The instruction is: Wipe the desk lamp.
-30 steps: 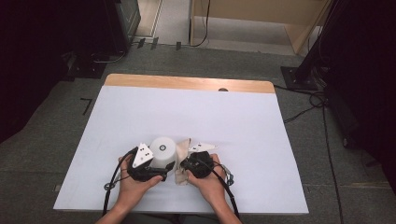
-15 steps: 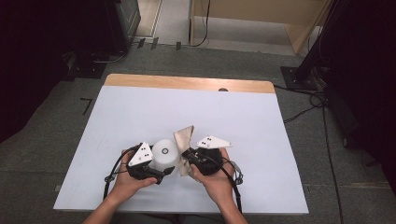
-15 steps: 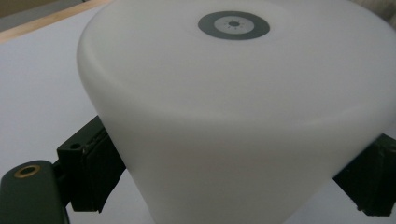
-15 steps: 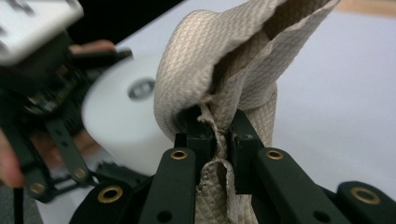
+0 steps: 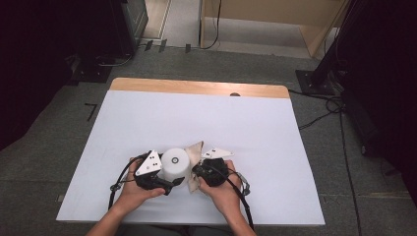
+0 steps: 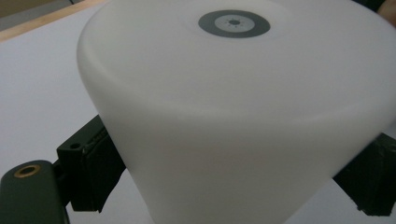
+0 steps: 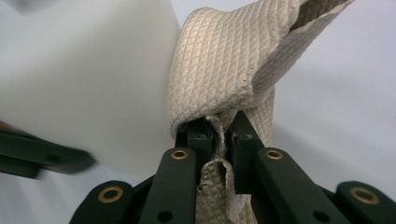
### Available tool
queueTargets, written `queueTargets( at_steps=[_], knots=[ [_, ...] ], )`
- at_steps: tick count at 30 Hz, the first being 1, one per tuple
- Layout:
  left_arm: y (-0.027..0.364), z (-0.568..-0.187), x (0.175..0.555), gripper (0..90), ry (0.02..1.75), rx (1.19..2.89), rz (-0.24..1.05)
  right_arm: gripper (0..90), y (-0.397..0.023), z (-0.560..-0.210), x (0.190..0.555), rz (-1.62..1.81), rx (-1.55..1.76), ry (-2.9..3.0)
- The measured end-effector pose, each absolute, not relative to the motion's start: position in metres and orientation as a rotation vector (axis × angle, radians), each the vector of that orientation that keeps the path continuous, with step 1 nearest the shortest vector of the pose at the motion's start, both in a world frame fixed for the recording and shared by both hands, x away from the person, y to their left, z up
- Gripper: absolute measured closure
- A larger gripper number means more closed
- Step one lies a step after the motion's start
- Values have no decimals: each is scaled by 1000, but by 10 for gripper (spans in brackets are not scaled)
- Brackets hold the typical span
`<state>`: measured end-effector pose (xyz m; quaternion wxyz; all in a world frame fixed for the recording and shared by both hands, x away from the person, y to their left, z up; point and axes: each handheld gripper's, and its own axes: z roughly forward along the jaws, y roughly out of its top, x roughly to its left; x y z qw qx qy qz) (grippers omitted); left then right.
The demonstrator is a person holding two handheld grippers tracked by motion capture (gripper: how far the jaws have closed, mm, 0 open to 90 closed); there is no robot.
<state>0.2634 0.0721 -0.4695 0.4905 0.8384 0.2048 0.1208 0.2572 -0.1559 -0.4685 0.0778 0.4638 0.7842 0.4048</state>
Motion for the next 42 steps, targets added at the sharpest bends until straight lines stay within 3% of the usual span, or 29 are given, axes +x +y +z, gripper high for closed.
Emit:
queueTargets(
  at_steps=[3,9,15,23,26,31,35,42],
  knots=[
    [72,-470,264,86,496,2036,295,826,-154,-486,261,1151,1422,2388],
    [73,-470,263,83,502,2026,301,824,-156,-487,263,1173,1437,2396],
    [76,-472,253,25,648,1953,302,820,-162,-486,265,1203,1464,2388],
    [49,-471,229,14,873,1895,549,820,-161,-487,265,1206,1463,2387],
    [45,-472,229,68,880,1900,549,821,-160,-487,264,1201,1462,2384],
    [52,-470,238,84,805,1939,494,820,-161,-486,264,1211,1461,2384],
    [66,-470,254,85,693,1950,377,821,-163,-478,264,1237,1443,2366],
    [79,-470,275,85,535,2001,312,820,-182,-430,255,1379,1385,2241]
  ],
)
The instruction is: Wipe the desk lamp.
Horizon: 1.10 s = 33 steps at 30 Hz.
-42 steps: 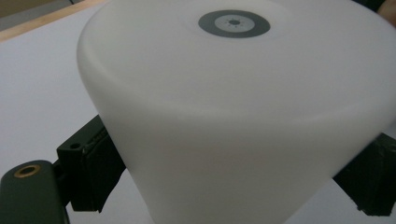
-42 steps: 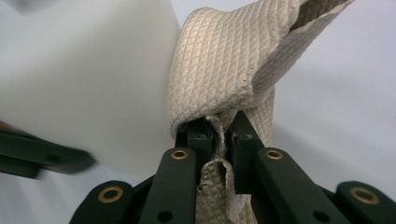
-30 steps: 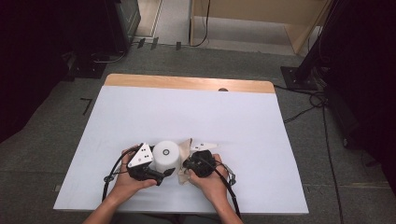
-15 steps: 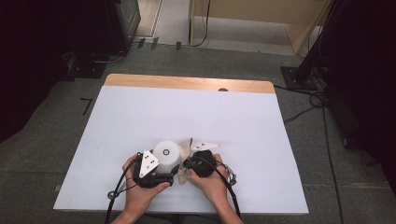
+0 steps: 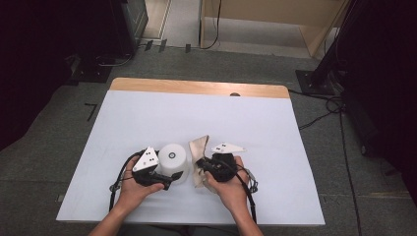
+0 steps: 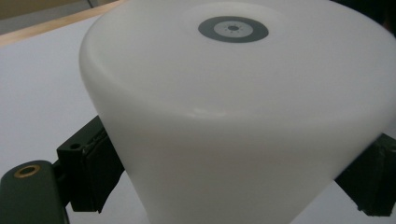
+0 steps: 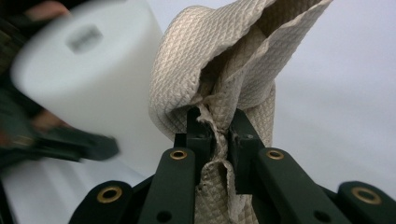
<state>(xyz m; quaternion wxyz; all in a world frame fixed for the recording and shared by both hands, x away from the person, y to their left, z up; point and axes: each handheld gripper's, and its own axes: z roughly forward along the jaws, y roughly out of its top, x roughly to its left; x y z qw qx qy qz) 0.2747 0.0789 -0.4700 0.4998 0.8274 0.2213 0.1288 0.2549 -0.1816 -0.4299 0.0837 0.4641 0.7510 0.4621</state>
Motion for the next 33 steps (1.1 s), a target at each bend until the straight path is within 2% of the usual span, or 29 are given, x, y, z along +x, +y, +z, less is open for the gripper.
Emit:
queueTargets(
  at_steps=[4,8,23,25,28,30,33],
  knots=[
    [77,-474,278,85,466,1983,295,821,-184,-406,244,1447,1317,2188],
    [75,-475,278,86,443,1976,287,821,-171,-403,238,1429,1268,2213],
    [76,-476,279,85,434,1975,288,828,-153,-486,265,1140,1460,2363],
    [76,-476,279,84,439,1977,288,828,-154,-488,266,1158,1479,2361],
    [74,-475,274,80,486,1983,324,828,-154,-487,266,1161,1470,2367],
    [72,-475,268,34,554,1958,358,827,-154,-487,266,1158,1471,2366],
    [67,-478,261,12,676,1940,378,827,-155,-488,266,1169,1474,2371]
  ],
)
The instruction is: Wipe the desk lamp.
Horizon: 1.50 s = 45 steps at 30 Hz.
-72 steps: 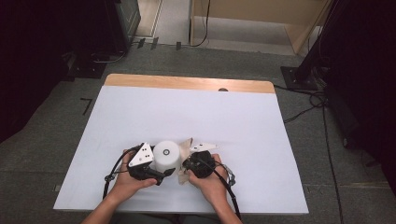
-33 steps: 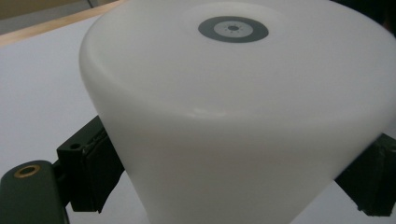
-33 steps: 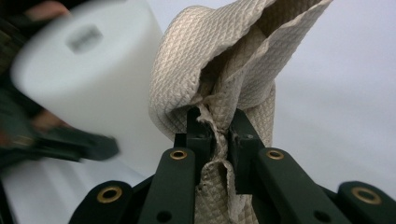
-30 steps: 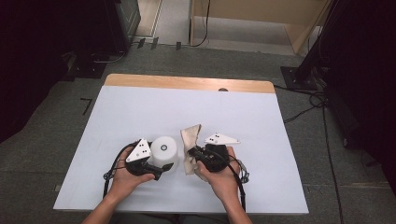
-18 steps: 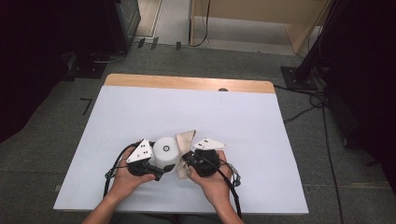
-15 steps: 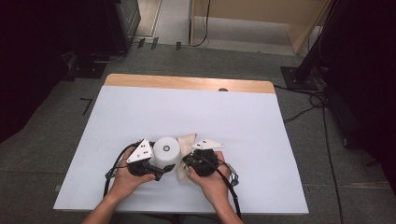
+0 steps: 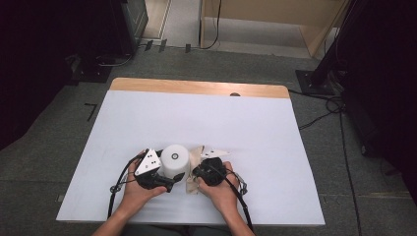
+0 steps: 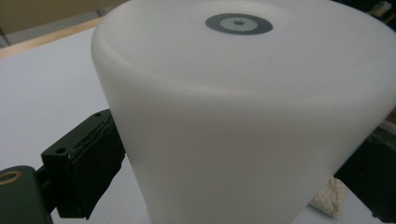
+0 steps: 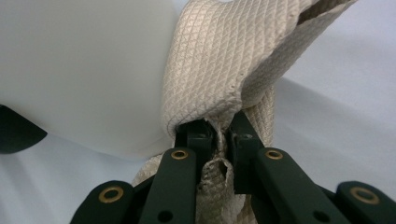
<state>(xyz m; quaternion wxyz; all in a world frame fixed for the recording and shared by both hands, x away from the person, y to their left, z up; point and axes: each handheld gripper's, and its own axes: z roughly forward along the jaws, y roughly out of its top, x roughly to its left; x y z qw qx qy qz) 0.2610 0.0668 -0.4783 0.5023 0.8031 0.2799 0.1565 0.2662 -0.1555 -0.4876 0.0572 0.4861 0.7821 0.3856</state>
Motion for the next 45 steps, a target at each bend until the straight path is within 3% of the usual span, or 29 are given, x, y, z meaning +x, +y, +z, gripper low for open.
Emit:
queueTargets(
  at_steps=[6,9,19,34,45],
  knots=[
    [55,-479,249,2,791,1909,442,827,-155,-488,266,1165,1470,2364],
    [57,-479,249,78,783,1905,463,827,-155,-488,265,1166,1468,2362],
    [69,-479,265,83,638,1947,388,825,-157,-479,264,1207,1459,2354],
    [75,-482,281,84,451,1959,283,824,-170,-400,238,1447,1282,2195],
    [75,-482,282,83,445,1959,281,823,-165,-409,240,1436,1300,2200]
  ],
)
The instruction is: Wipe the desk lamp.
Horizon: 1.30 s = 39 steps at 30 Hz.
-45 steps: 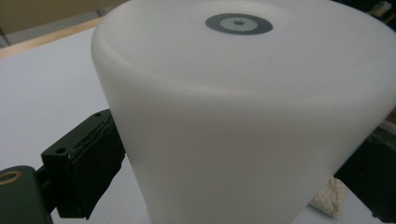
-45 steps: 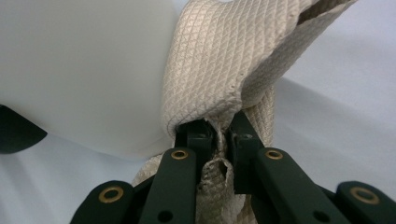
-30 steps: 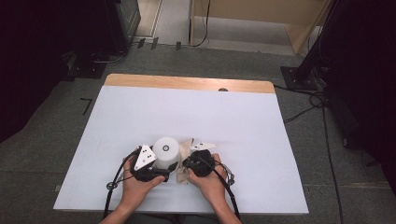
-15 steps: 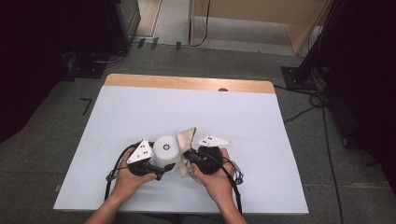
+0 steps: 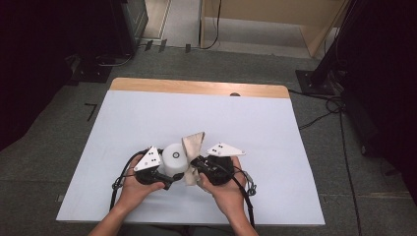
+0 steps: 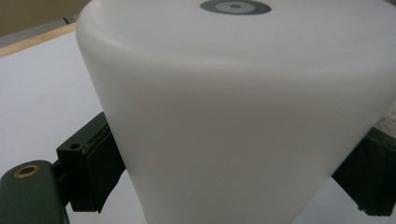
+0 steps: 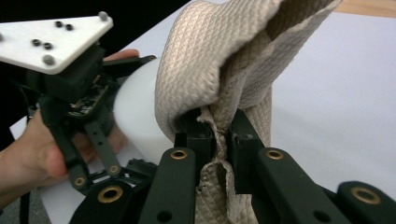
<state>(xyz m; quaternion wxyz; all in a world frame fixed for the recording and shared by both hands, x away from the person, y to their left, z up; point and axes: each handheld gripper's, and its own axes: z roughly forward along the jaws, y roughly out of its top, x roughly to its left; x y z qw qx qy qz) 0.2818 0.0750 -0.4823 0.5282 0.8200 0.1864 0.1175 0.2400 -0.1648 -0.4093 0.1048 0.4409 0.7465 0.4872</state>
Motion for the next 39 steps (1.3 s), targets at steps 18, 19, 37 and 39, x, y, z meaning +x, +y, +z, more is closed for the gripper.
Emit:
queueTargets(
  at_steps=[18,19,37,39],
  knots=[
    [75,-483,281,83,446,1954,283,820,-155,-487,265,1148,1489,2336],
    [75,-483,281,82,451,1956,285,820,-155,-487,266,1148,1489,2341],
    [51,-484,253,44,833,1892,447,817,-156,-487,266,1156,1495,2337],
    [54,-484,256,67,823,1897,427,817,-156,-487,266,1158,1494,2338]
  ],
)
